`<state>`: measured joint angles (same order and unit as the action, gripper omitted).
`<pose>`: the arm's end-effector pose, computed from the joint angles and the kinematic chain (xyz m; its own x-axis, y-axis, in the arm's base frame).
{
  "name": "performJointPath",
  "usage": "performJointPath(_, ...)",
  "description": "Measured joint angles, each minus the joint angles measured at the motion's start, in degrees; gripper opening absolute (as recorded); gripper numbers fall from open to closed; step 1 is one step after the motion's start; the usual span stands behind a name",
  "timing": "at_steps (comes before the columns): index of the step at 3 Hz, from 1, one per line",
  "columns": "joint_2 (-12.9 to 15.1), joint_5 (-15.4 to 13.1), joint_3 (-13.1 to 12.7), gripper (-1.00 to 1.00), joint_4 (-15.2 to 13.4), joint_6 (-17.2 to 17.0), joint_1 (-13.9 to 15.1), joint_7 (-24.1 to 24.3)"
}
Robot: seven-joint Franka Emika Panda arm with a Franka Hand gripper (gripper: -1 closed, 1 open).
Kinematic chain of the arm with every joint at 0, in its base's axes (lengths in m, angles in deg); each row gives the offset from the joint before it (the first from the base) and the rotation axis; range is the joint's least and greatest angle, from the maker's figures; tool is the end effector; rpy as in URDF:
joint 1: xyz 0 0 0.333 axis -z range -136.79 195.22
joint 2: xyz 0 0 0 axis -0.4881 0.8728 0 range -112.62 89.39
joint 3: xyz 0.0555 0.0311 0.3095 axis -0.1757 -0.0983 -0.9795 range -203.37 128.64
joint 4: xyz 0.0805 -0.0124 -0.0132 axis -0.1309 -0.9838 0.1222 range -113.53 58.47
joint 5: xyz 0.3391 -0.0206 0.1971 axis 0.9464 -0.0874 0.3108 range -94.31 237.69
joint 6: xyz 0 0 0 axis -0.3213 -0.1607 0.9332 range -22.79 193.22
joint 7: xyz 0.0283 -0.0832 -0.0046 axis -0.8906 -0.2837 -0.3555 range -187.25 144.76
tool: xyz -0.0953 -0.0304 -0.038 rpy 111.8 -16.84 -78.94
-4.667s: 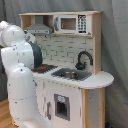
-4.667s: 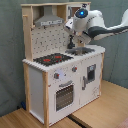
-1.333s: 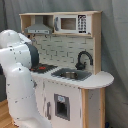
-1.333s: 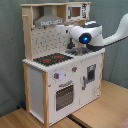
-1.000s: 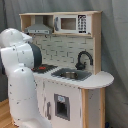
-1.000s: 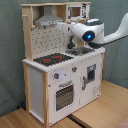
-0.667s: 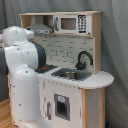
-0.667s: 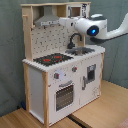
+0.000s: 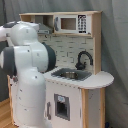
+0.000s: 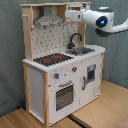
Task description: Play with the kitchen
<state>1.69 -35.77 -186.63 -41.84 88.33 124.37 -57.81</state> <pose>0.3965 0.3639 0.7270 0.2809 0.6844 -0.6728 0.0531 0.6889 0.7229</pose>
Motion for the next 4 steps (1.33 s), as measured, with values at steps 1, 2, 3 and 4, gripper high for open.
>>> performJointPath(1,4.8,-1.6,0.0,1.0,-2.7,1.7,0.0,-2.1)
performJointPath(2,9.4,-3.2,0.0,1.0,-5.7,2.7,0.0,-3.5)
performJointPath(3,14.7,-4.8,0.1,1.0,-9.7,3.5,0.1,-4.4)
performJointPath(4,19.0,-6.6,0.6,1.0,-13.1,3.9,0.2,-4.7)
